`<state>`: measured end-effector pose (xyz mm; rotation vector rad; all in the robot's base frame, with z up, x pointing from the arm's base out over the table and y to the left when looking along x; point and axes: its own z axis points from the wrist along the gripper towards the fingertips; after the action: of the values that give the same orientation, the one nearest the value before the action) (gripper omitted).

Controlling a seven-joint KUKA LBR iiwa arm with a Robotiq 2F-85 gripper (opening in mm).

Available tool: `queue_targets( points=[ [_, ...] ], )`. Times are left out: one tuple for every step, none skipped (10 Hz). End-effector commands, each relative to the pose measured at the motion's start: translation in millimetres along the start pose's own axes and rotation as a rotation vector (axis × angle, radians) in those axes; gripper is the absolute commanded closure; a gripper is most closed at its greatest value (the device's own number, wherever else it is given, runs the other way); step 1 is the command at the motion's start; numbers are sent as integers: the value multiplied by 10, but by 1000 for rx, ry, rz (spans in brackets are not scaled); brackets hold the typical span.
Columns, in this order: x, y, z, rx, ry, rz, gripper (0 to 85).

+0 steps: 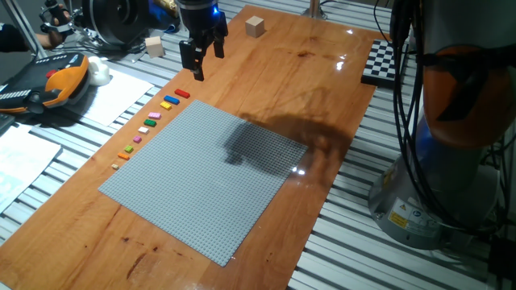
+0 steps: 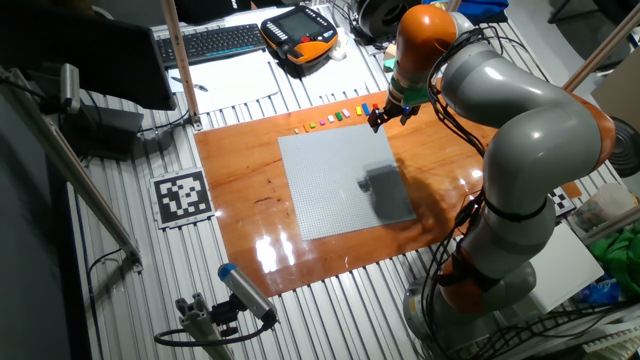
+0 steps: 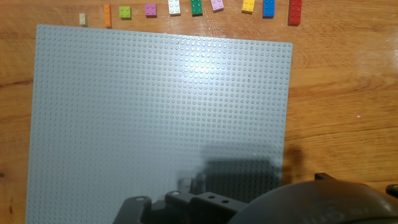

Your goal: Stack small Lego blocks randomly, one at a time

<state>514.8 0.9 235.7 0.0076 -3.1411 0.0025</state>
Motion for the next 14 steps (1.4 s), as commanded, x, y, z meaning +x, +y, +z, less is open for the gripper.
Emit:
queue_targets(
  points=[
    [-2, -2, -2, 130, 138, -201, 850],
    [-1, -2, -2, 130, 138, -201, 850],
    [-1, -2, -2, 130, 138, -201, 850],
    [-2, -2, -2, 130, 138, -201, 850],
    [-2, -2, -2, 130, 138, -201, 850],
    [-2, -2, -2, 130, 138, -201, 850],
    [-2, -2, -2, 130, 140, -201, 850],
    [-3, -3, -3, 130, 141, -203, 850],
    [-3, -2, -3, 129, 143, -211, 850],
    [-3, -2, -3, 129, 143, -211, 850],
    [-2, -2, -3, 129, 142, -211, 850],
    [-1, -2, -2, 129, 139, -210, 850],
    [0, -2, -2, 128, 137, -207, 850],
    [0, -2, -2, 129, 135, -204, 850]
  ],
)
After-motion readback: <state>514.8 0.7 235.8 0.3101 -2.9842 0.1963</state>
